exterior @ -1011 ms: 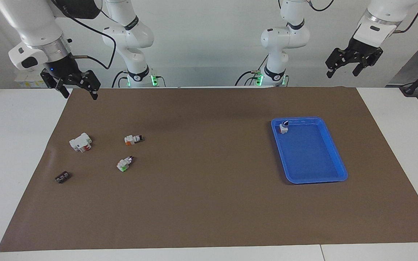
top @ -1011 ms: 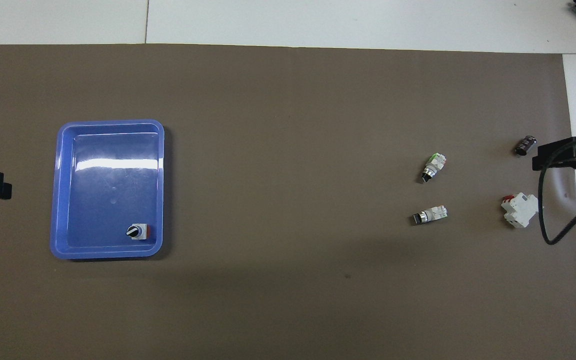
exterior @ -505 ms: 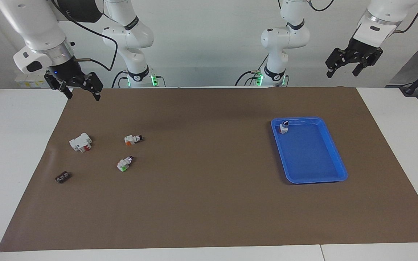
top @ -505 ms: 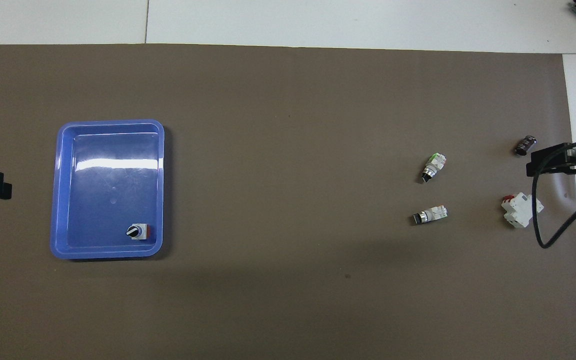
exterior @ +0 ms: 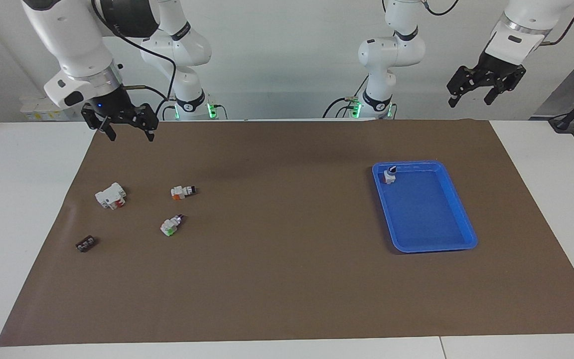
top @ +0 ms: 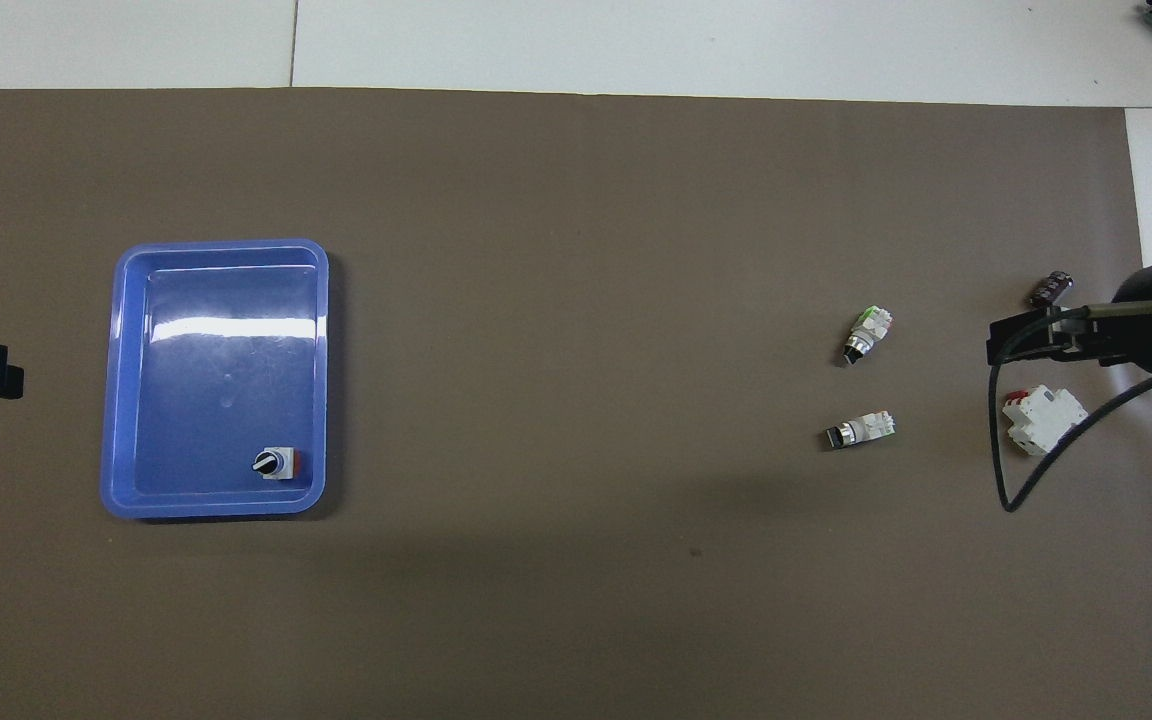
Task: Turn and place switch with both arms
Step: 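Reach the right gripper down to the silver switch nearer the robot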
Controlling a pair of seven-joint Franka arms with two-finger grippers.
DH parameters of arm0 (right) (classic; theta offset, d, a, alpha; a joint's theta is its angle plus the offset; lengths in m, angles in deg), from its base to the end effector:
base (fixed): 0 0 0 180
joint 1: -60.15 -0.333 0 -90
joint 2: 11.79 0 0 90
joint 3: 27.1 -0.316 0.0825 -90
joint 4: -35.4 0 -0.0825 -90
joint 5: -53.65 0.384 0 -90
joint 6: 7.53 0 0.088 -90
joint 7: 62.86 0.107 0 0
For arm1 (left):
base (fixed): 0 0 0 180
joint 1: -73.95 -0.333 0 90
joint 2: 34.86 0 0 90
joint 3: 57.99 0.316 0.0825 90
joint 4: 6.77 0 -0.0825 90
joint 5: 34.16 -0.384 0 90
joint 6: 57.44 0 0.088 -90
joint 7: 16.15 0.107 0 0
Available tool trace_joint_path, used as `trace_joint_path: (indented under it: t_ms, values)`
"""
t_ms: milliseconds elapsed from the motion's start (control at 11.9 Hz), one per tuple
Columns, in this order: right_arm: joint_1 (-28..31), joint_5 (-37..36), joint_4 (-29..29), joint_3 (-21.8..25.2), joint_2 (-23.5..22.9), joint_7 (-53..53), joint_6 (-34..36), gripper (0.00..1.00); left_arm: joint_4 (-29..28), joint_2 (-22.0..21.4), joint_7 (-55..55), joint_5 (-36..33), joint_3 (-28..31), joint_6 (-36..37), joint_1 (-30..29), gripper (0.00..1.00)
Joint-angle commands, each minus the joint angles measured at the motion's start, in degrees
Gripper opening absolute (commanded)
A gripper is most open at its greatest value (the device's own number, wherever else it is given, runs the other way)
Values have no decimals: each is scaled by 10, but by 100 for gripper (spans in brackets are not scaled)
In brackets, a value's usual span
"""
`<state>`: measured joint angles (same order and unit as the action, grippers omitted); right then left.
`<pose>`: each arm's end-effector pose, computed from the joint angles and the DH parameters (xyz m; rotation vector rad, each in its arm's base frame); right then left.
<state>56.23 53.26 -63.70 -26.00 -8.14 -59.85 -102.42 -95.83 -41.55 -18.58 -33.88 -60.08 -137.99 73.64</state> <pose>0.5387 0.0256 0.5914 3.1355 -0.0042 -0.0149 0.4991 -0.0174 0.6794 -3.1406 -0.0172 0.0500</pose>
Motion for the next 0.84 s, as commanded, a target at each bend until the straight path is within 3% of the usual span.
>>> trace_joint_path:
  t_ms: [0,758]
  values:
    - [-14,6,-33,-1,14,-56,-34,100,-17,-15,4,0,-3,-4,-5,100]
    - [-31,15,-43,-2,-66,-285,-105,100,-17,-15,4,0,-3,-4,-5,100]
